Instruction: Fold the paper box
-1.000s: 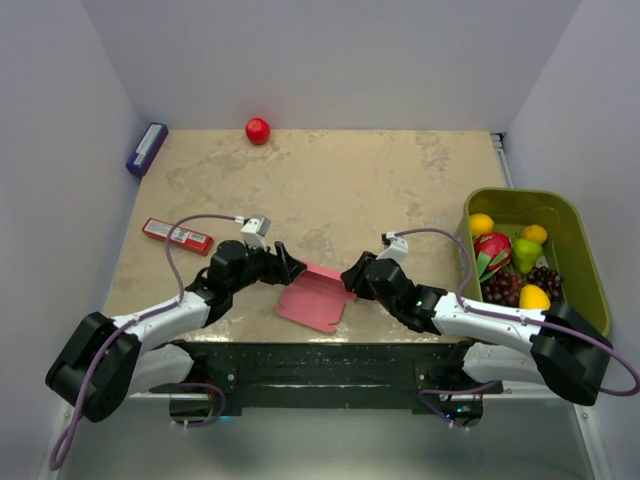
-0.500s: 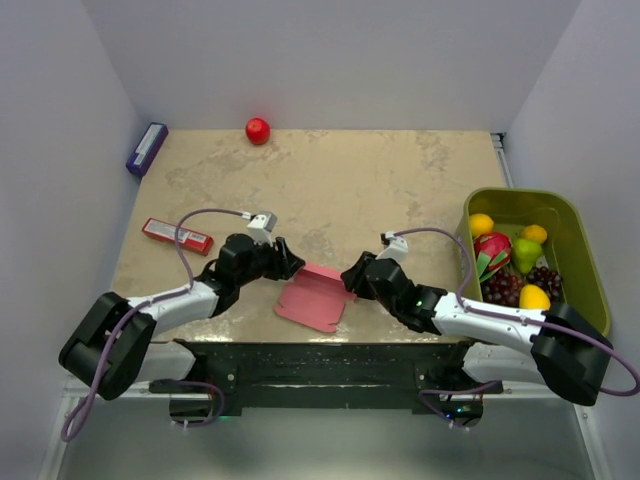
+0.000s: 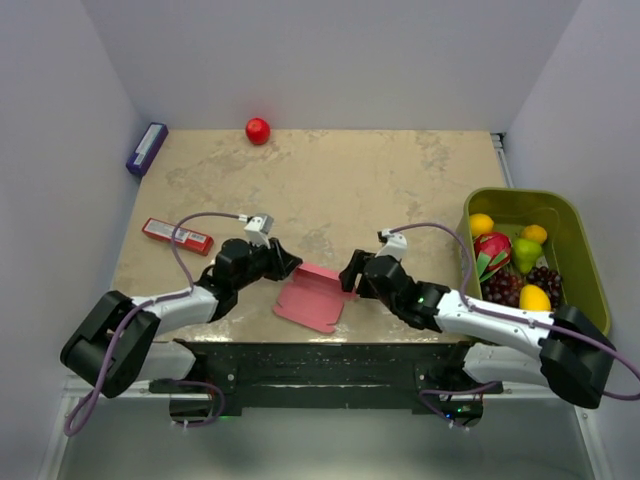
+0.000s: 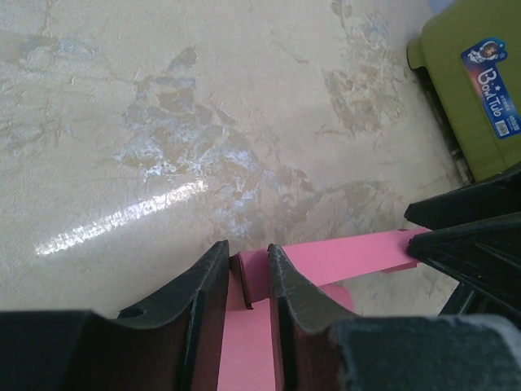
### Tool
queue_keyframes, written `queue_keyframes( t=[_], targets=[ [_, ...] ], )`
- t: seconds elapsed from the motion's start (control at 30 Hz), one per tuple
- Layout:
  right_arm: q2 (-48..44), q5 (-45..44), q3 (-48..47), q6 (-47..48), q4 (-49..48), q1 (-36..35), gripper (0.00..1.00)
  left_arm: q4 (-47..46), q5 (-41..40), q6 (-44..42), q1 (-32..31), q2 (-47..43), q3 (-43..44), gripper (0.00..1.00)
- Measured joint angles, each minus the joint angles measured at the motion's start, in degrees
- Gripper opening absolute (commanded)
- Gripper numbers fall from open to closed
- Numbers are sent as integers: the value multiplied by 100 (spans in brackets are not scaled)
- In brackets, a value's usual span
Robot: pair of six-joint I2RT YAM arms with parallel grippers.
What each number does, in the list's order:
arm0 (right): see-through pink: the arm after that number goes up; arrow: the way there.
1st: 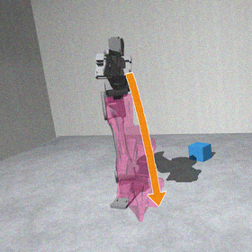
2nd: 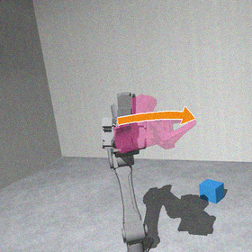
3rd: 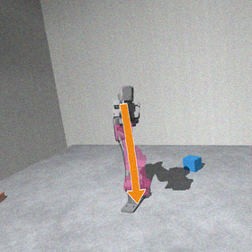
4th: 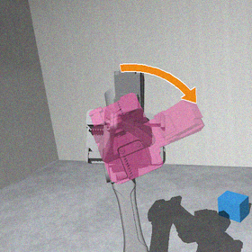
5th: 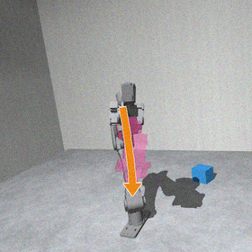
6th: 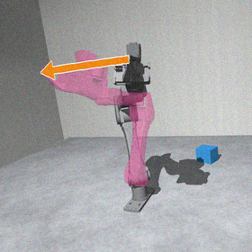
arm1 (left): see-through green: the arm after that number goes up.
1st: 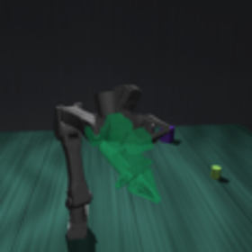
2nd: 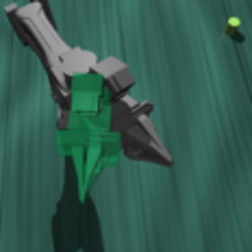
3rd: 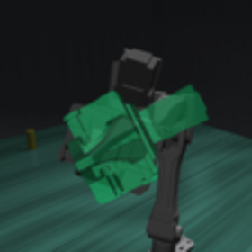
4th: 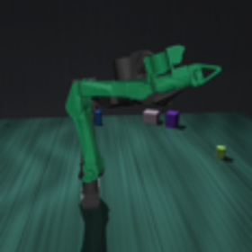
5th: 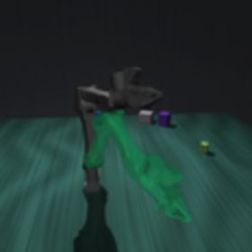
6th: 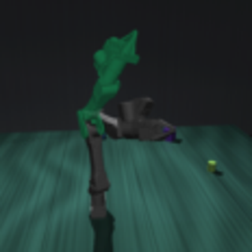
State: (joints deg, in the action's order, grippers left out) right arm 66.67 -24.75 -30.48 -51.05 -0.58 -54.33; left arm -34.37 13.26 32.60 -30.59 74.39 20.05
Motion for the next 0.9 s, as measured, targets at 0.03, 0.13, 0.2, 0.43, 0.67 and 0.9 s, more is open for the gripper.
queue_keyframes(
  t=[0.03, 0.13, 0.2, 0.43, 0.67, 0.9],
  targets=[
    [-122, -31, -50, 22, 208, 0, 74, -46, -4, 42, 0, -31, -50, 28],
    [-525, -186, -286, 98, 800, -2, 73, -107, -17, 131, -4, -149, -184, 28],
    [-741, -254, -461, 133, 1067, -2, 70, -107, -59, 155, -35, -254, -260, 28],
    [-872, 153, -892, 160, 1493, -52, 66, 79, -389, 236, -214, -442, -304, 28],
    [-824, 1043, -732, -83, 1381, -162, 68, 98, -501, 280, -249, -446, -302, 28],
    [-522, 1438, -341, -317, 1137, -197, 72, 105, -516, 280, -249, -457, -302, 27]
  ],
)
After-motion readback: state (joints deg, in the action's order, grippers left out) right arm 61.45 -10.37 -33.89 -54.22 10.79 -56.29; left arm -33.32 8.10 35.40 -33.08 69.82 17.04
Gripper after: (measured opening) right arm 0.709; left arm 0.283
